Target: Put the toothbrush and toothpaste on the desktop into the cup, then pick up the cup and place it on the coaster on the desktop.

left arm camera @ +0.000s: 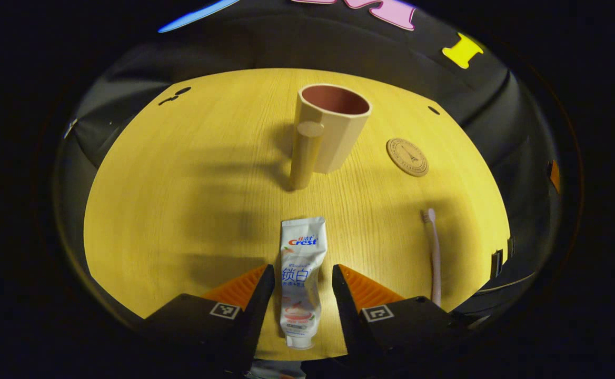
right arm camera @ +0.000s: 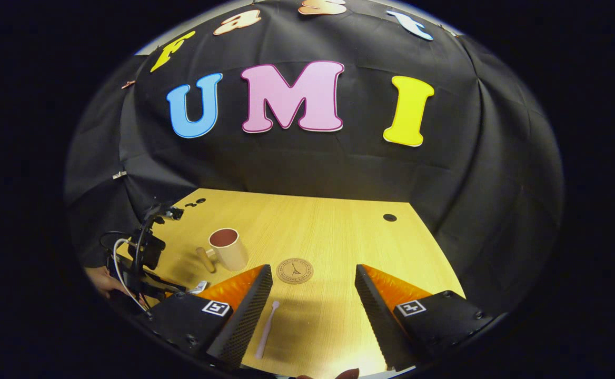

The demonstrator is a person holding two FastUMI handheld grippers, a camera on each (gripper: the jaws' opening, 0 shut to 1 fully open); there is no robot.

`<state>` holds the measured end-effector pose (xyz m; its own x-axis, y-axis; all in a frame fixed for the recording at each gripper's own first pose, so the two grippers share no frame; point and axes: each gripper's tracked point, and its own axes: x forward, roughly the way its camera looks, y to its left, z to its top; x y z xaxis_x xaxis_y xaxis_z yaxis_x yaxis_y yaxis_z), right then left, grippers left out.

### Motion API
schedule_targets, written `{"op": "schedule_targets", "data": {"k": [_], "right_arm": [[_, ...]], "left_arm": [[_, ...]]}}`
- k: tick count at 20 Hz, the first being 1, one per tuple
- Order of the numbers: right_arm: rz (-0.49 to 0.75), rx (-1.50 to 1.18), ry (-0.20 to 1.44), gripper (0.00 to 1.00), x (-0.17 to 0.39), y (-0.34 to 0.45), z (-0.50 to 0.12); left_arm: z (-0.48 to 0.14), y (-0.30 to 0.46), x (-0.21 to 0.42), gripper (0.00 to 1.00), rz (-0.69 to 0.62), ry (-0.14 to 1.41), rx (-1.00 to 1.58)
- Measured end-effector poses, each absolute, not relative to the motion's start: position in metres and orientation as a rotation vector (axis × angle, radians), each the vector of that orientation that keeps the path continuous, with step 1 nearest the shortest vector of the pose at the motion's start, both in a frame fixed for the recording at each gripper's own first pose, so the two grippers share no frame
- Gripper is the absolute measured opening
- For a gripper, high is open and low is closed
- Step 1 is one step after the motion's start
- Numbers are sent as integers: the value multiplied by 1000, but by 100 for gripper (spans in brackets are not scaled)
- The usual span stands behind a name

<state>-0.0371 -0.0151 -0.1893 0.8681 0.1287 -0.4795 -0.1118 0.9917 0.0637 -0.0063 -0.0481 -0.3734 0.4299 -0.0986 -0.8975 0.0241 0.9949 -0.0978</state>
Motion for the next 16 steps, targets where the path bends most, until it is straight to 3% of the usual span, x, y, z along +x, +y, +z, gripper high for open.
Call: {"op": "schedule_targets", "data": {"k": [1, 2, 3, 6, 7, 16], "right_arm": [[131, 40, 512, 97, -35, -16, -192], [138, 44, 519, 97, -34, -15, -195], [144, 45, 525, 97, -33, -15, -197], [162, 42, 543, 97, -32, -12, -204], [168, 42, 557, 97, -31, -10, -208], [247, 63, 800, 98, -57, 30, -266]], "left_arm": [[-378, -50, -7, 66, -77, 1143, -69], [-381, -51, -6, 48, -80, 1162, -66], [-382, -52, -7, 53, -73, 1175, -56], [-384, -55, -8, 43, -78, 1195, -44], [-385, -55, -9, 34, -77, 1205, -43], [-386, -54, -8, 26, -90, 1213, 35]]}}
